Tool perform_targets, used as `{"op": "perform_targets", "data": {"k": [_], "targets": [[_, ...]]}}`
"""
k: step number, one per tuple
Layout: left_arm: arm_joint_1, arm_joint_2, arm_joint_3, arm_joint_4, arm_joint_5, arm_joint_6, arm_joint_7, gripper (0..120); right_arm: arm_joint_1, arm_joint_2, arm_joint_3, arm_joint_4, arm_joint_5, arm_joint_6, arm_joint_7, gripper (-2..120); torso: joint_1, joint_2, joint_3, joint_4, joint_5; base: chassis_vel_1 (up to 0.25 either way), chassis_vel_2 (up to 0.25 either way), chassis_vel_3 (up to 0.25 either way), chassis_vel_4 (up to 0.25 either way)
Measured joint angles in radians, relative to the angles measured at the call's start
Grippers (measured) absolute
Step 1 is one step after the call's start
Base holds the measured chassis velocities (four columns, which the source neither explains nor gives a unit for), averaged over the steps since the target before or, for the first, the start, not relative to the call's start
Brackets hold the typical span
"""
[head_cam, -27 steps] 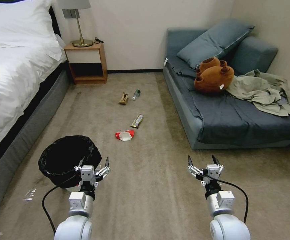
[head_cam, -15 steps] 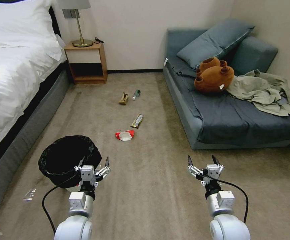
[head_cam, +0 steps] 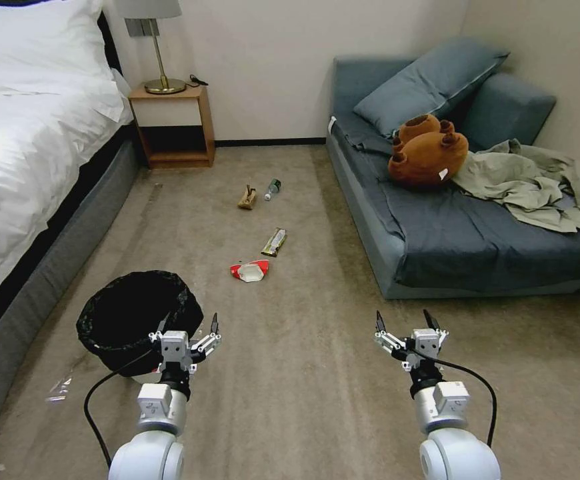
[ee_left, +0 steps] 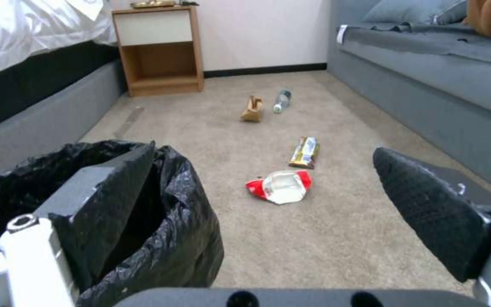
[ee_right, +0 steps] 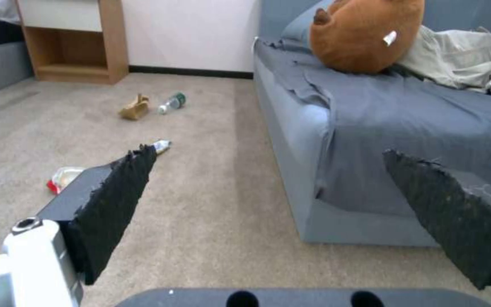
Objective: Pick up the trash bin, then pick up the garbage on the floor and place it into the trash bin.
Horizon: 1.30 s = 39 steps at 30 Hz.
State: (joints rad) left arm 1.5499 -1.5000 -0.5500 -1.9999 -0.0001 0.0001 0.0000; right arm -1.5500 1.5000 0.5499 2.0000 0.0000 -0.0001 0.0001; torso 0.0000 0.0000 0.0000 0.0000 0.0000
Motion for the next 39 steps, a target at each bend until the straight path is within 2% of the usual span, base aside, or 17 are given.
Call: {"op": "perform_targets", "data": {"k": [39], "targets": [[0.0, 0.0, 0.0, 0.0, 0.0, 0.0, 0.0, 100, 0.0, 0.0, 0.0, 0.0, 0.0, 0.0, 0.0, 100, 0.0, 0.0, 0.0, 0.0, 0.0, 0.0, 0.0, 0.0, 0.0]]}}
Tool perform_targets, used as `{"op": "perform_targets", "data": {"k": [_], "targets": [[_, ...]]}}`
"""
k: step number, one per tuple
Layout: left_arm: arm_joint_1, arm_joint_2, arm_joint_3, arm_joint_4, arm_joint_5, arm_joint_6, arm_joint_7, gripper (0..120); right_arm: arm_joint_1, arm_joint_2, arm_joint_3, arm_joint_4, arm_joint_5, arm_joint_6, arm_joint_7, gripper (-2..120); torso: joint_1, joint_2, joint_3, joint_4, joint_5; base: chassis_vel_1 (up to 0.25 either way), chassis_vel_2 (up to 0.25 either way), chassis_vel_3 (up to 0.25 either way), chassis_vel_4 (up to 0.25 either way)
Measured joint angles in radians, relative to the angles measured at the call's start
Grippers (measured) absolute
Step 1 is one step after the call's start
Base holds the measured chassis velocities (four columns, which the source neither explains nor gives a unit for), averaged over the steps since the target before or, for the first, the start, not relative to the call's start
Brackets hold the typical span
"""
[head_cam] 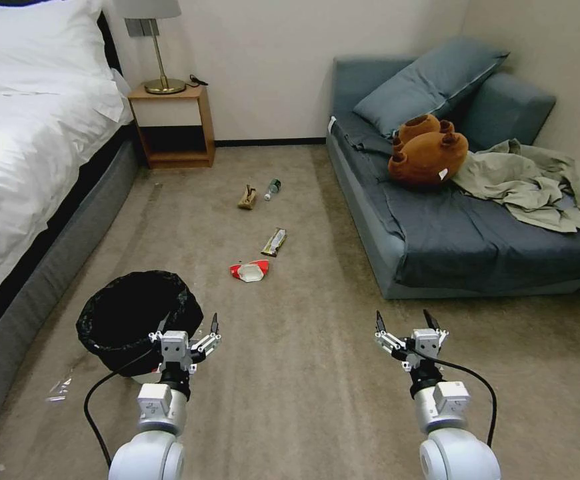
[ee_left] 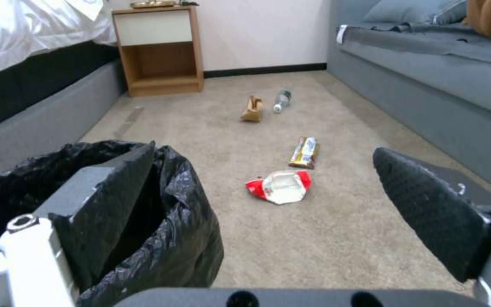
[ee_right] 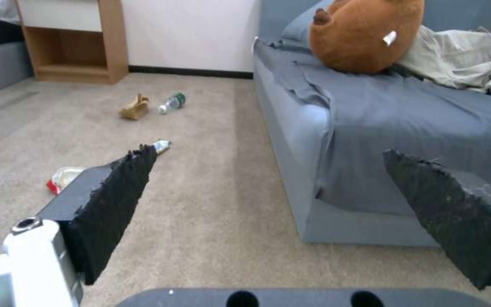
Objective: Pick up the trash bin, then pick up the garbage on the floor and place it into the trash bin.
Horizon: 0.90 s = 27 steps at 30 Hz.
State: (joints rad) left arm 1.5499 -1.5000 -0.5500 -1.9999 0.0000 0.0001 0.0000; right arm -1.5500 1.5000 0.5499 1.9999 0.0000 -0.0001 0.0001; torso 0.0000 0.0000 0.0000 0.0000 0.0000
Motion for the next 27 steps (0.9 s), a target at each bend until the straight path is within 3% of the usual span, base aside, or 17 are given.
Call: {"op": "perform_targets", "data": {"k": [27], "targets": [[0.0, 0.0, 0.0, 0.0, 0.0, 0.0, 0.0, 100, 0.0, 0.0, 0.0, 0.0, 0.0, 0.0, 0.0, 100, 0.0, 0.0, 0.0, 0.0, 0.0, 0.0, 0.0, 0.0, 0.0]]}}
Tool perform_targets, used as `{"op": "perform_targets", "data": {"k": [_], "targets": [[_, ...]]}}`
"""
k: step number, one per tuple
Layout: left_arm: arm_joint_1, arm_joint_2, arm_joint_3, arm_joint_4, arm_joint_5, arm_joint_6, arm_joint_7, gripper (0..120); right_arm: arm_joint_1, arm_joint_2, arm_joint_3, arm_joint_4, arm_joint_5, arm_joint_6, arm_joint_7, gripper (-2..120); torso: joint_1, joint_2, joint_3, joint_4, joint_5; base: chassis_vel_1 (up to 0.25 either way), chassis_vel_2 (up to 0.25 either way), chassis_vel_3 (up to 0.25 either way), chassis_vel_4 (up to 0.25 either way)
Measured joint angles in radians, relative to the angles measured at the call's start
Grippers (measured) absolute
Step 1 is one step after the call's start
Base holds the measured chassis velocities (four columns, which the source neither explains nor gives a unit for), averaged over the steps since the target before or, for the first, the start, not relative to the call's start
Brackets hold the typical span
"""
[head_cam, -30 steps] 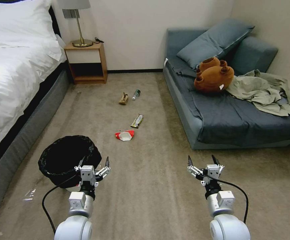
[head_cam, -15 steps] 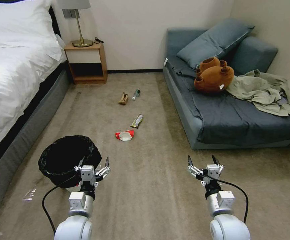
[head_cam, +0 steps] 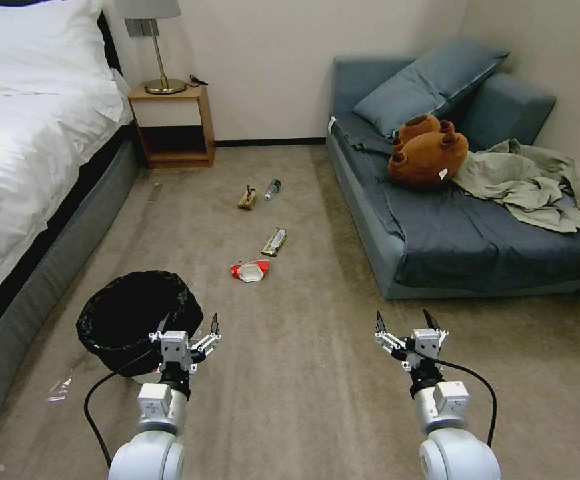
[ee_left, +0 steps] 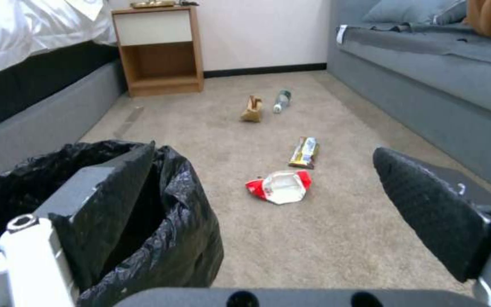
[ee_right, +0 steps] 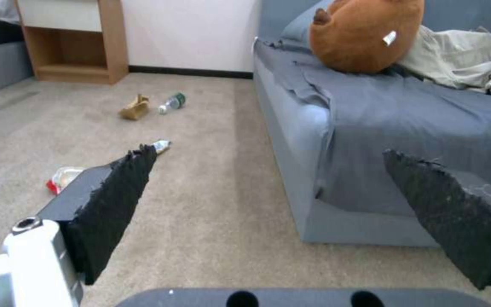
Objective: Pick up the trash bin, then pick up the garbage on the floor and place it into the trash bin.
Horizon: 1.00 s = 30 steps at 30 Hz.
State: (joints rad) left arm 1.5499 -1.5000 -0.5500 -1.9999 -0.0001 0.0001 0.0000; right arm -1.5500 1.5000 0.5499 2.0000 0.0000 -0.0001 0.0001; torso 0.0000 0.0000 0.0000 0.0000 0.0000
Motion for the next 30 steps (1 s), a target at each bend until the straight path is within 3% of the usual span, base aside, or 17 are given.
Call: {"op": "perform_targets", "data": {"k": [30], "targets": [[0.0, 0.0, 0.0, 0.0, 0.0, 0.0, 0.0, 100, 0.001, 0.0, 0.0, 0.0, 0.0, 0.0, 0.0, 100, 0.0, 0.0, 0.0, -0.0001, 0.0, 0.0, 0.0, 0.0, 0.0]]}}
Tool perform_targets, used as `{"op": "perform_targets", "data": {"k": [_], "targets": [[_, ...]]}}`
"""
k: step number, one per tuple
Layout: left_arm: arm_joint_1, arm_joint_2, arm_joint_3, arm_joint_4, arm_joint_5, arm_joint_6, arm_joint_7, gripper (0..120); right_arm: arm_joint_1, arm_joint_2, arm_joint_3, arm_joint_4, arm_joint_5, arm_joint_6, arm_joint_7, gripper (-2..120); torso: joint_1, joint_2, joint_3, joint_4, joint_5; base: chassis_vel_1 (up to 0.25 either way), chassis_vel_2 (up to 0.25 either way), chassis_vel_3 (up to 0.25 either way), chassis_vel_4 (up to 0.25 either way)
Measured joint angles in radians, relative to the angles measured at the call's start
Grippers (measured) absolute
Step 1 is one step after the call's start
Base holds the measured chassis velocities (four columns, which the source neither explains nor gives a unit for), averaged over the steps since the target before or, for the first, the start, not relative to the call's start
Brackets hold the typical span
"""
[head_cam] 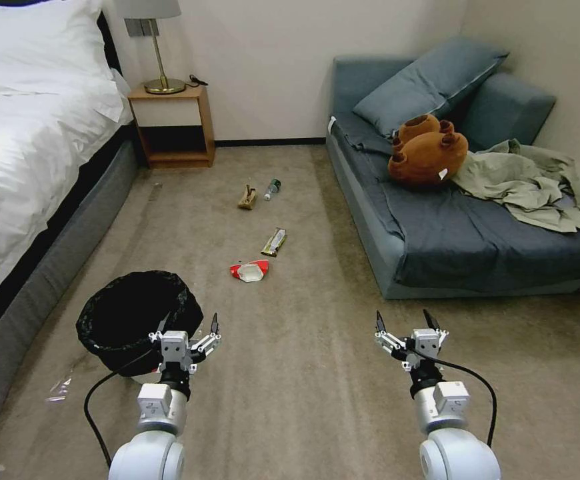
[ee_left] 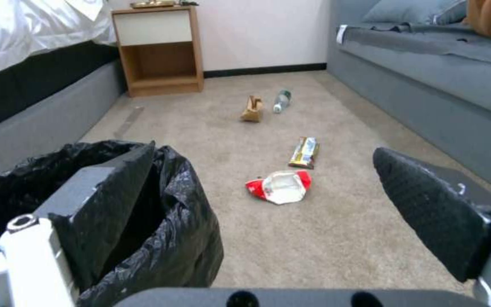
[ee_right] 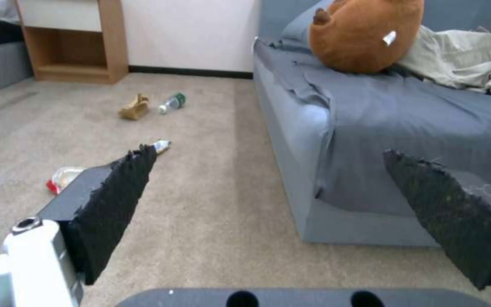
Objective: Pick up the trash bin, then pick up the garbage on the floor and place it into the trash bin.
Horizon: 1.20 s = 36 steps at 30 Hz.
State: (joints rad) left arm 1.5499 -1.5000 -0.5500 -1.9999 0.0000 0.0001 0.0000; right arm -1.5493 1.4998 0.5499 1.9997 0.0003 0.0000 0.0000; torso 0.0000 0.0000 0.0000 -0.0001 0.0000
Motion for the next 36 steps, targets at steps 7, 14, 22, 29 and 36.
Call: {"op": "perform_targets", "data": {"k": [7, 14, 22, 29, 36], "targets": [[-0.021, 0.061, -0.05, 0.041, -0.082, -0.007, -0.003, 100, 0.071, -0.042, 0.025, -0.119, 0.036, 0.082, -0.024, 100, 0.0, 0.0, 0.0, 0.0, 0.0001, 0.0, 0.0, 0.0, 0.0], [-0.077, 0.208, -0.173, 0.148, -0.284, -0.033, -0.013, 100, 0.185, -0.108, 0.066, -0.311, 0.095, 0.219, -0.065, 100, 0.0, 0.0, 0.0, 0.0002, -0.0002, 0.0, 0.0, 0.0, 0.0], [-0.129, 0.344, -0.287, 0.245, -0.466, -0.058, -0.026, 100, 0.304, -0.178, 0.11, -0.514, 0.157, 0.361, -0.108, 100, 0.0, 0.0, 0.0, 0.0002, 0.0006, 0.0, 0.0, 0.0, 0.0], [-0.121, 0.366, -0.298, 0.234, -0.493, -0.059, -0.024, 100, 0.398, -0.24, 0.141, -0.667, 0.207, 0.464, -0.144, 100, 0.0, 0.0, 0.0, 0.0, -0.0009, 0.0, 0.0, 0.0, 0.0], [-0.035, 0.502, -0.37, 0.067, -0.605, -0.052, -0.001, 100, 0.395, -0.42, 0.132, -0.602, 0.283, 0.444, -0.185, 100, 0.0, 0.0, 0.0, 0.0001, -0.0015, 0.0, 0.0, 0.0, 0.0]]}}
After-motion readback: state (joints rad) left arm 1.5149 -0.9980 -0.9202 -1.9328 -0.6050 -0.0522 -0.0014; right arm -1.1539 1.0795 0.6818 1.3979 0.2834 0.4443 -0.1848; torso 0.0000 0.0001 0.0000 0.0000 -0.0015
